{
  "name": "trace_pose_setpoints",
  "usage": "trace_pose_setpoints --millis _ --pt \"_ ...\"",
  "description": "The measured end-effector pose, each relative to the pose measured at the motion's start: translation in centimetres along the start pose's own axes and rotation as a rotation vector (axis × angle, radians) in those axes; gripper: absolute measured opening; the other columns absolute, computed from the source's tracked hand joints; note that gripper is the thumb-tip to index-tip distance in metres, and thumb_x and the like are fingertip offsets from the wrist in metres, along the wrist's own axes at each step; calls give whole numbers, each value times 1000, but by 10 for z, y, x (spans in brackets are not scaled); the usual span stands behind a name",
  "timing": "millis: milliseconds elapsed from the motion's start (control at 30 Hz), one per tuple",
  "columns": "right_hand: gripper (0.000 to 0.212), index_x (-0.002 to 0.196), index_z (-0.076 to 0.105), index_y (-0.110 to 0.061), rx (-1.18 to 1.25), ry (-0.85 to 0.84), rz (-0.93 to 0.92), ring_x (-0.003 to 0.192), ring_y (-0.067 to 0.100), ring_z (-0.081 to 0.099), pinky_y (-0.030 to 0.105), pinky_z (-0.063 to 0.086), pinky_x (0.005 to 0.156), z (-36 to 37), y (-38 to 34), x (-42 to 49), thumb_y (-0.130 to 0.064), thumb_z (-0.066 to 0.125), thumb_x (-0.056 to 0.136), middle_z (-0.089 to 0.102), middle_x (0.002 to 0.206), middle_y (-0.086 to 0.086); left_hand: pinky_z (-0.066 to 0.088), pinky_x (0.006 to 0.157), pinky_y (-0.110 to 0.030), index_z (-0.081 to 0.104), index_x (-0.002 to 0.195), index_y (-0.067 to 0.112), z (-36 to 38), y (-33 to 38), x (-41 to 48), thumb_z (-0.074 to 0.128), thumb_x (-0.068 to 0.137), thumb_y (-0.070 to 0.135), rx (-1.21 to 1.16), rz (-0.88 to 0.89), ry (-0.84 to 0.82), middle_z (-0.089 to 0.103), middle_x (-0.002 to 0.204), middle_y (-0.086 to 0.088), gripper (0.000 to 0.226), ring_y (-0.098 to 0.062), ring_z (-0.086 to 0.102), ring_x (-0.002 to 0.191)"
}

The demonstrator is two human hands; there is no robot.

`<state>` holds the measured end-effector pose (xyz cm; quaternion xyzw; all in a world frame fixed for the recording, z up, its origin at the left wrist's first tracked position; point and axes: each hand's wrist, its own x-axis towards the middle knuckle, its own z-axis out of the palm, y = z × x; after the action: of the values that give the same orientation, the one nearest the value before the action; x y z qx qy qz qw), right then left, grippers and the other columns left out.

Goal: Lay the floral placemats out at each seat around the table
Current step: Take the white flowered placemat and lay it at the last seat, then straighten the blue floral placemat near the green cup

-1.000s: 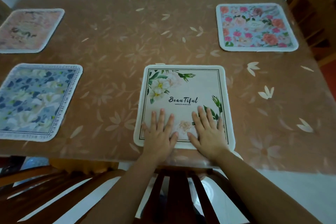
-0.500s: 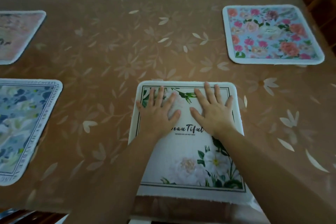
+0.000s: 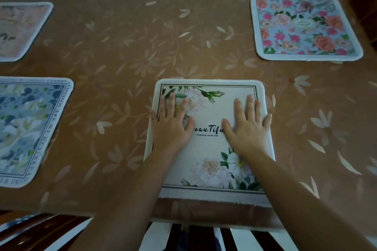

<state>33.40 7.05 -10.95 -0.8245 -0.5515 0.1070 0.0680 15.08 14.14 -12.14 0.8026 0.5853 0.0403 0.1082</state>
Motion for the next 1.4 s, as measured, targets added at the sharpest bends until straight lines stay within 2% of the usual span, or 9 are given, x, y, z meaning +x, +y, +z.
trace_pose_setpoints --millis 367,600,700,767,867,933,1100,1300,1400 --pt "70 143 4 -20 -34 -40 4 141 30 -6 58 5 110 6 2 -86 -56 24 87 -2 154 14 -3 109 -54 -1 140 40 0 -1 -94 23 89 54 31 52 -48 -9 154 -1 58 -22 -15 139" --pt "71 142 18 -20 -27 -76 -2 141 32 7 59 13 109 -2 1 -129 -58 17 82 11 153 14 22 98 -69 27 139 27 -10 10 -145 27 88 47 69 75 -87 23 150 -11 55 -37 19 136" --pt "71 140 27 -17 15 -70 -29 138 35 18 58 20 107 -9 0 -145 -55 19 81 24 149 17 9 106 -62 3 141 33 -8 10 -158 22 93 48 93 32 -168 -1 154 -7 54 -31 -6 140" --pt "71 141 23 -18 32 -92 -46 139 34 12 55 14 110 -12 0 -155 -56 17 82 18 151 16 5 109 -57 -4 141 33 -11 13 -160 20 94 47 97 8 -227 -9 154 -6 55 -28 -13 139" --pt "63 141 21 -20 67 -167 -76 141 30 1 50 8 112 -16 -1 -162 -51 32 87 9 154 12 12 110 -52 13 142 26 -24 21 -164 28 92 47 37 25 -253 5 154 -10 56 -28 0 140" --pt "55 134 32 -18 102 -173 -118 139 29 12 47 19 110 -27 -5 -163 -44 42 87 22 150 10 16 111 -49 22 139 22 -37 21 -168 32 92 44 -3 67 -250 19 151 -10 53 -26 11 138" --pt "41 122 47 -11 191 -45 -182 118 30 43 45 40 97 -60 -28 -171 -30 50 85 49 127 11 19 109 -46 35 133 18 -75 1 -181 35 91 43 72 116 -131 39 140 -7 49 -25 24 133" --pt "38 118 51 -12 118 80 -325 116 31 47 48 40 95 -77 -79 -200 -30 51 85 54 124 11 27 105 -45 50 123 11 -118 -31 -214 43 86 38 -23 99 108 52 127 -10 46 -27 40 123" --pt "37 114 54 -10 110 133 -351 114 33 51 50 42 95 -84 -111 -219 -27 57 82 57 121 14 21 108 -45 51 121 8 -136 -54 -236 44 86 37 -45 88 178 53 127 -13 46 -28 40 124"
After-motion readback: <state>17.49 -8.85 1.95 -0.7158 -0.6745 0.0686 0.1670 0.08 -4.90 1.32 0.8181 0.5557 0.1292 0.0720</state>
